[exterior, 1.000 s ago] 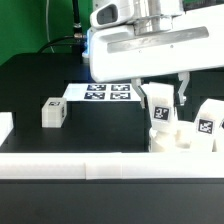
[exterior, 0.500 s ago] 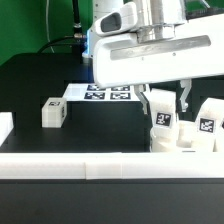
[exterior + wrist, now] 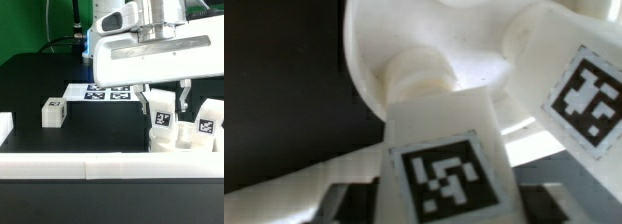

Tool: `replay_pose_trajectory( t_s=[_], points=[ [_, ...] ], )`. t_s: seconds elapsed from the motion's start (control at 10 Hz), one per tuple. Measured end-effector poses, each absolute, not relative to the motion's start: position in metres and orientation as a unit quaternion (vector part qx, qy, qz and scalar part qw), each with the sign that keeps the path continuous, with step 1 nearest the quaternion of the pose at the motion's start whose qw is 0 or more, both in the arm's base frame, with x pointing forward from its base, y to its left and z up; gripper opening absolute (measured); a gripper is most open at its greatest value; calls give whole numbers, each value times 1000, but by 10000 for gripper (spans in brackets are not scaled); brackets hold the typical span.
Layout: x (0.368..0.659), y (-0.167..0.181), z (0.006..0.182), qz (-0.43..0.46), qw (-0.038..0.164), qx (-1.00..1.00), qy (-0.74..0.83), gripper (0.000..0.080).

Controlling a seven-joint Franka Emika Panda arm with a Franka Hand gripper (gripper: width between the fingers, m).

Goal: Assemble stool

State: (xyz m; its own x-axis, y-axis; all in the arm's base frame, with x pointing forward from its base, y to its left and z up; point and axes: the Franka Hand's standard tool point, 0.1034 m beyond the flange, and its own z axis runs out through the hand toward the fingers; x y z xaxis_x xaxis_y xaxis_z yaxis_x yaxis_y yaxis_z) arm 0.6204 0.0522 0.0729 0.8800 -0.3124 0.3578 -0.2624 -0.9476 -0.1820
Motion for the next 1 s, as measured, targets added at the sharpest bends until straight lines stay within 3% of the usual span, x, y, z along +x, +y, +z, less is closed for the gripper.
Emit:
replay_pose_trajectory(
  t_s=[0.1, 0.2, 0.4, 0.8, 1.0],
  points=[
    [621, 53, 75, -185, 68, -969, 148, 490],
    [622, 51, 79, -188, 68, -969, 149, 597],
    [623, 47, 84, -185, 69, -969, 150, 639],
    [633, 38, 113, -157, 84, -972, 154, 649],
    [629, 39, 106, -148, 84, -973, 153, 649]
  ],
)
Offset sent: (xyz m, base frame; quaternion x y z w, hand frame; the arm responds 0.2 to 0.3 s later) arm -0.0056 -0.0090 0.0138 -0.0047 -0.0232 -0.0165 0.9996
